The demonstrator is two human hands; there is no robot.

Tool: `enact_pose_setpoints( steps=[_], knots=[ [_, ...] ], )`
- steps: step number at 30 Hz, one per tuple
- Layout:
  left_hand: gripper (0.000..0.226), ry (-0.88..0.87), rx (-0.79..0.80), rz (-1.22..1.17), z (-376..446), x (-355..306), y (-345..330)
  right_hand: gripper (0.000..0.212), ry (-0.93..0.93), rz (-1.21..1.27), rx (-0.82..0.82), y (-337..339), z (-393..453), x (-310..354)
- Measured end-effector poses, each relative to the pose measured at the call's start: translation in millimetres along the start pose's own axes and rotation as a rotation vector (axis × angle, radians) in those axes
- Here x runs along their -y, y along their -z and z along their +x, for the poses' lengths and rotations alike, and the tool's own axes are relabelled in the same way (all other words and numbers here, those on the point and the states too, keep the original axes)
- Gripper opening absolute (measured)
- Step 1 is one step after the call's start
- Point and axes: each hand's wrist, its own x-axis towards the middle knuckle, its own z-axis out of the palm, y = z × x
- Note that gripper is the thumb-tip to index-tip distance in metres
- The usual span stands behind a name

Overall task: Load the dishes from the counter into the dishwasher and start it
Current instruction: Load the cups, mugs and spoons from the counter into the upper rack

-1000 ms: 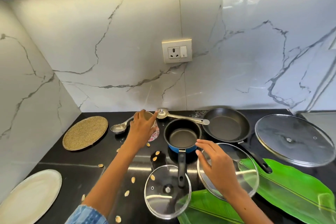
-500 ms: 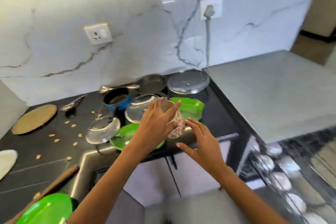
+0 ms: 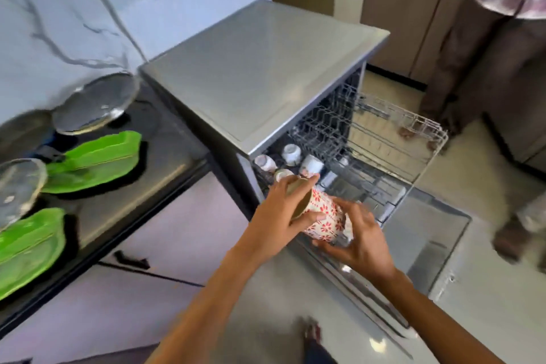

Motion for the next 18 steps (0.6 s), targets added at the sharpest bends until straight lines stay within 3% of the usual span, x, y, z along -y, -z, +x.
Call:
enact_pose_setpoints(
  steps=[3,5,10,18],
  knots=[
    [0.068,-0.047,-0.033,0.004,25,34,-53,0.071,-0.049,-0.054,-0.035,-4,-1,-54],
    [0.065,-0.015,-0.067,0.142,32,65,-90,0.073,-0.104,-0.100,-0.089,-9,5,-86],
    [0.065,-0.089,0.147,0.509,30,128,-164,0.081,-0.258,-0.229,-0.063,-16,47,-143],
    [0.059,-0.118,0.177,0.518,28,139,-179,0.075,-0.494,-0.429,0.109,-46,112,-169]
  ],
)
